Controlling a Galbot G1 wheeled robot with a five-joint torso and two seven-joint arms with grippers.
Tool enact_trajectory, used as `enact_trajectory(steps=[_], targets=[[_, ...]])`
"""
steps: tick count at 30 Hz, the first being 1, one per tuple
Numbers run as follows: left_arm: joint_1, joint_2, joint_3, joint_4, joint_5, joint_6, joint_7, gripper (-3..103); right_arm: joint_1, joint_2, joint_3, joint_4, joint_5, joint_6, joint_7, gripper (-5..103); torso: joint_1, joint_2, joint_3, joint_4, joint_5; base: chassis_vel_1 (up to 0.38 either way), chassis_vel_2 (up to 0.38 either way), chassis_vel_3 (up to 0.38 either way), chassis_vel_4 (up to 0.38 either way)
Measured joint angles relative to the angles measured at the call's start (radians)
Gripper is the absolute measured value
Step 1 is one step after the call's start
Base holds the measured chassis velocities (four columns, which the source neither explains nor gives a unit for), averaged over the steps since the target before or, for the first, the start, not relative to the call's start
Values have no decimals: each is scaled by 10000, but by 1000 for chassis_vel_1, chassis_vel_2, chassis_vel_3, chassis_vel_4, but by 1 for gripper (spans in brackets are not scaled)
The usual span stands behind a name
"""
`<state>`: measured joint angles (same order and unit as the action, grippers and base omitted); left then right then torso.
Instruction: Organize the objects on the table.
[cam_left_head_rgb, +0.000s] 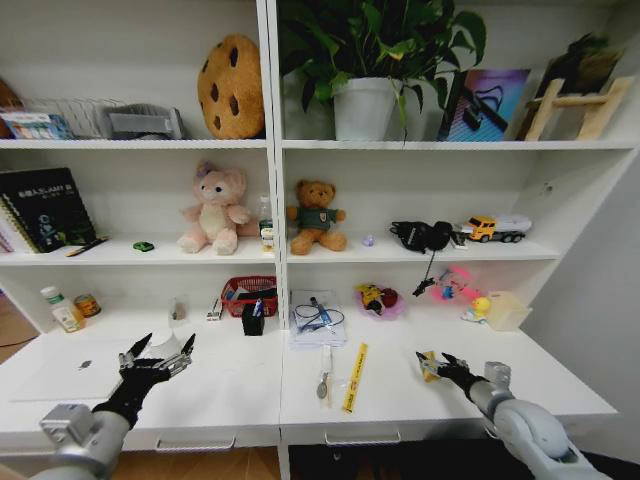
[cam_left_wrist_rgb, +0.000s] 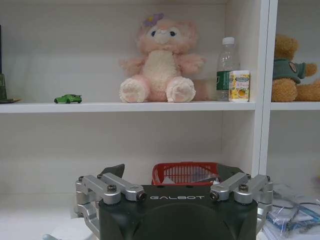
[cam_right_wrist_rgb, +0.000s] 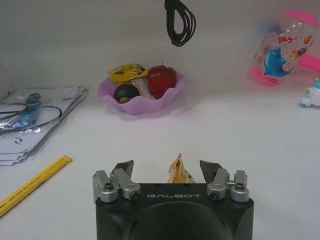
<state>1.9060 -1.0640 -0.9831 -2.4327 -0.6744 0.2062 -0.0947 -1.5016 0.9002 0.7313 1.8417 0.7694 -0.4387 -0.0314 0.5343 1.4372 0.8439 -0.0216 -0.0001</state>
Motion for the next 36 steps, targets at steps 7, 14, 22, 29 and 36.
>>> enact_trajectory(steps=[7,14,22,29,36], targets=[[0,0,0,0,0,0,0,100,-96,11,-92,-181,-245,342,76,51,0,0,0,0,1,0,0,0,0],[0,0,0,0,0,0,0,100,-60,-25,-124,-280,-338,487,32,19,0,0,0,0,1,0,0,0,0],[0,0,0,0,0,0,0,100,16,-92,-91,-312,-274,553,-14,1,0,0,0,0,1,0,0,0,0],[0,0,0,0,0,0,-1,100,752,-389,-376,-201,-391,830,-508,0,0,0,0,-2,0,0,0,0,0],[0,0,0,-1,0,0,-1,100,3814,-1144,-2432,-1508,369,1105,-1035,0,0,0,1,4,-1,0,0,0,0]])
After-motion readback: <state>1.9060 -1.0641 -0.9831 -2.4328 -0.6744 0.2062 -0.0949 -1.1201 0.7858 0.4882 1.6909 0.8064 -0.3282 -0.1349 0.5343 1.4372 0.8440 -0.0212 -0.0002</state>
